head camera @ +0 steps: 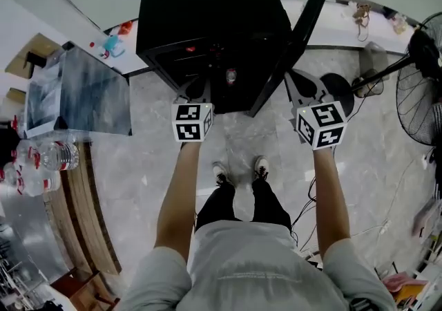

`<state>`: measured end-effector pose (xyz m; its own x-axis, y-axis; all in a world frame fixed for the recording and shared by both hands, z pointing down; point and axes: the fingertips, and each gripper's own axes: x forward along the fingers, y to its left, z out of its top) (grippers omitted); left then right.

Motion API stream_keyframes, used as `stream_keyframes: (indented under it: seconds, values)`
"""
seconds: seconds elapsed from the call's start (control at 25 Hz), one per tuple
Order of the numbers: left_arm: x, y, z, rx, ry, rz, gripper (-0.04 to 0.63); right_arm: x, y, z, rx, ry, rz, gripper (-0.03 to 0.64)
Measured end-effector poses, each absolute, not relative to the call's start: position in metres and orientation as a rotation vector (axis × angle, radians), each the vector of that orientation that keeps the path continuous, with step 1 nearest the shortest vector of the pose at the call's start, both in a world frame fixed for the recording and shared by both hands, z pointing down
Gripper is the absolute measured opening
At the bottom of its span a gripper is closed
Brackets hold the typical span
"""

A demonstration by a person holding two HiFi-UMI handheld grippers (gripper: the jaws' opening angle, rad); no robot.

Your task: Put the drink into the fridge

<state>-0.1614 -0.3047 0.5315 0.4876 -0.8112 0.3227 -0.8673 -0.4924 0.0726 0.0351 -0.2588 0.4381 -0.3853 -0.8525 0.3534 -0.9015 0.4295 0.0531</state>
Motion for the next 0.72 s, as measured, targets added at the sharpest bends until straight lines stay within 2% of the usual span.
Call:
stream_keyframes:
  seconds: [0.32,0.72]
  values:
    - [-0.163,-0.266,0.435,2.649,-1.435,0.387,0.012,0.031,-0.258,0.365,1.449,-2.444,0.053,0.0]
    - [-0.177,-0.248,0.325,2.758,-1.565,0.273,0.014,0.024,-0.254,0.295,1.385,-2.466,-0.156,0.0]
